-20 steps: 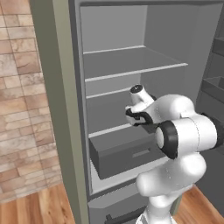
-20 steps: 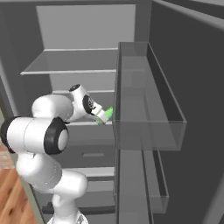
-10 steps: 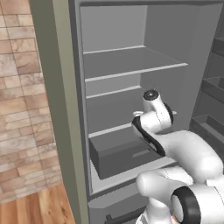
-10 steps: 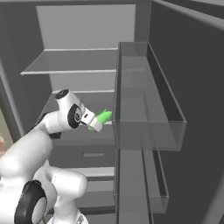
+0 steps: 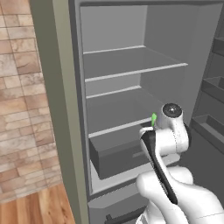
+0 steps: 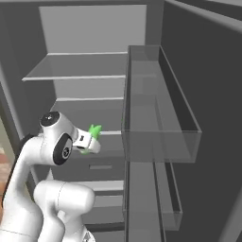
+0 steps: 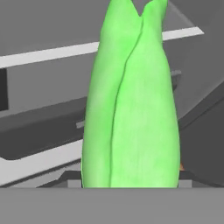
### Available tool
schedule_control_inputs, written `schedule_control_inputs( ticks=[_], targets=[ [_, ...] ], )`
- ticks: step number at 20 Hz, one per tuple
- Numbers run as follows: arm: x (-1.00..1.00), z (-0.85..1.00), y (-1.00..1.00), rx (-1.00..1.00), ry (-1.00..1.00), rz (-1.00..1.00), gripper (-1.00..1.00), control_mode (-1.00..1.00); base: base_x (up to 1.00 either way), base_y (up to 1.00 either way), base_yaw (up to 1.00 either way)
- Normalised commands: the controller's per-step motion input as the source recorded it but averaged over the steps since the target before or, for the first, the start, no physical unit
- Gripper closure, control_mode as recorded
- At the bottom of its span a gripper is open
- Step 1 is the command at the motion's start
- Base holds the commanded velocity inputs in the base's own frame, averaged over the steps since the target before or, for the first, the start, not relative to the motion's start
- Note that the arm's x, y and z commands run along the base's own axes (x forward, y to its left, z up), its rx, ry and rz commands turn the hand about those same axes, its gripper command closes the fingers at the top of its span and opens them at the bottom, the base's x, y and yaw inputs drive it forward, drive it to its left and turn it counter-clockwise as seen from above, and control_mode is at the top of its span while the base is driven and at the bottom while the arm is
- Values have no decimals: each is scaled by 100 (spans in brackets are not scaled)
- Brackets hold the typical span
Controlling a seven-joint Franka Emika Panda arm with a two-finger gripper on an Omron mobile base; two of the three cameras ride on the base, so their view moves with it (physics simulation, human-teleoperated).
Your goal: Place one corn and one chicken drumstick in each tupperware on the nearby counter, to pack two identical lunches.
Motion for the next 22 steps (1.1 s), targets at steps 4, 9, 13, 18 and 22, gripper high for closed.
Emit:
schedule_control_inputs(
  ticks=[4, 9, 13, 18, 22],
  targets=[
    [-100, 91, 0, 0, -14, 11, 100, -100, 0, 0, 0],
    [-97, 93, -1, 0, -3, 2, 100, -100, 0, 0, 0],
    [-38, 12, 6, 0, 6, 0, 100, 100, -42, 11, 0],
    [0, 0, 0, 0, 0, 0, 100, 100, -100, 29, 0],
    [0, 0, 0, 0, 0, 0, 100, 100, -99, 51, 0]
  ],
)
